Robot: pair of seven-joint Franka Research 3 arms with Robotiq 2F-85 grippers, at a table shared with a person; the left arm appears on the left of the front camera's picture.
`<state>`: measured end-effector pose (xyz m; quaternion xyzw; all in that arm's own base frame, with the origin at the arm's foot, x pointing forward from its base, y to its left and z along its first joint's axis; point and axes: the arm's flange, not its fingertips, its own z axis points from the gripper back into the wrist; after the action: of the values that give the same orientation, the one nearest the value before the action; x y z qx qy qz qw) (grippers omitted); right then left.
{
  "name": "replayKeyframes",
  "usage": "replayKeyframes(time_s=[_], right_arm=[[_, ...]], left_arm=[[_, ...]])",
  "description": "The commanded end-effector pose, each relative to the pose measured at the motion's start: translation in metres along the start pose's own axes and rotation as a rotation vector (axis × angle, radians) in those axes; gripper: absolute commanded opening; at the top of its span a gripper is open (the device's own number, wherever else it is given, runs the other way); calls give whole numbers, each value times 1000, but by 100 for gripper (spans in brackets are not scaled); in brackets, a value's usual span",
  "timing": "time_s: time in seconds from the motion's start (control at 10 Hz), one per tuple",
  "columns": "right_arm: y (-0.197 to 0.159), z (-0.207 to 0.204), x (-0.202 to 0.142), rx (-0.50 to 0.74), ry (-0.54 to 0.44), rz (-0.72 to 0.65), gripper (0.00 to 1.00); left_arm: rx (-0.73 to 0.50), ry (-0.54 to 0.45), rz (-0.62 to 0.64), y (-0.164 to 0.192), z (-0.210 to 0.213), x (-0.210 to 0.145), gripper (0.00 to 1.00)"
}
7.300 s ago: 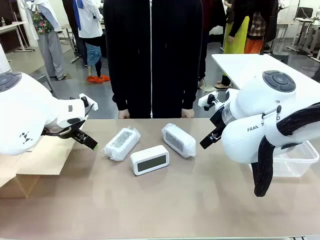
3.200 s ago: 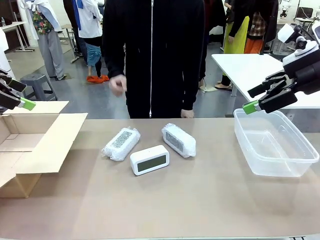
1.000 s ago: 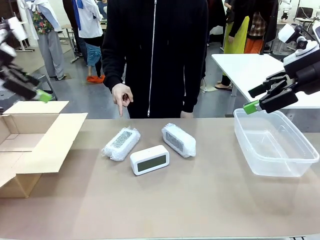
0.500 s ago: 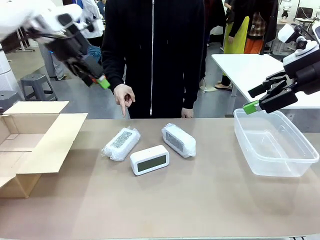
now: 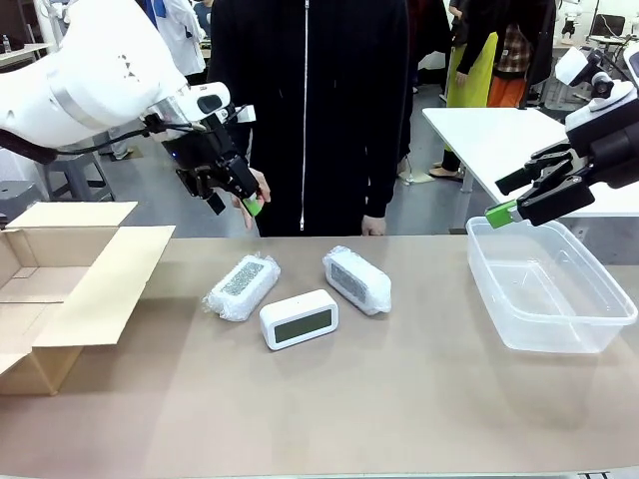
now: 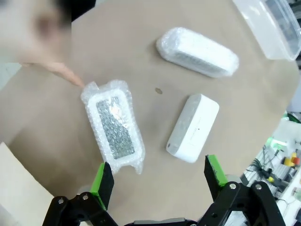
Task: Separate and place wrapped and unwrapped clocks.
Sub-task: Pick up the Digital clock indicated by the person.
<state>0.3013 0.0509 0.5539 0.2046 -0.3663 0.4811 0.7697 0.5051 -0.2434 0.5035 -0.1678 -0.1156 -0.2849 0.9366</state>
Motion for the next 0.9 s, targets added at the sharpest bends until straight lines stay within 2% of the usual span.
replayKeyframes(time_s=[0.0, 0.3, 0.5, 0.8], right_arm=[[-1, -1, -1, 20, -15, 7, 100], [-1, -1, -1, 20, -15, 7, 100], [-1, -1, -1, 20, -15, 7, 100], [-1, -1, -1, 20, -15, 7, 100]], left_arm=[[-36, 24, 30, 8, 6, 4, 100], [-4, 4, 5, -1, 2, -2, 100], [93, 54, 117, -7, -37, -1, 100], [122, 66, 203, 7, -82, 0, 100]])
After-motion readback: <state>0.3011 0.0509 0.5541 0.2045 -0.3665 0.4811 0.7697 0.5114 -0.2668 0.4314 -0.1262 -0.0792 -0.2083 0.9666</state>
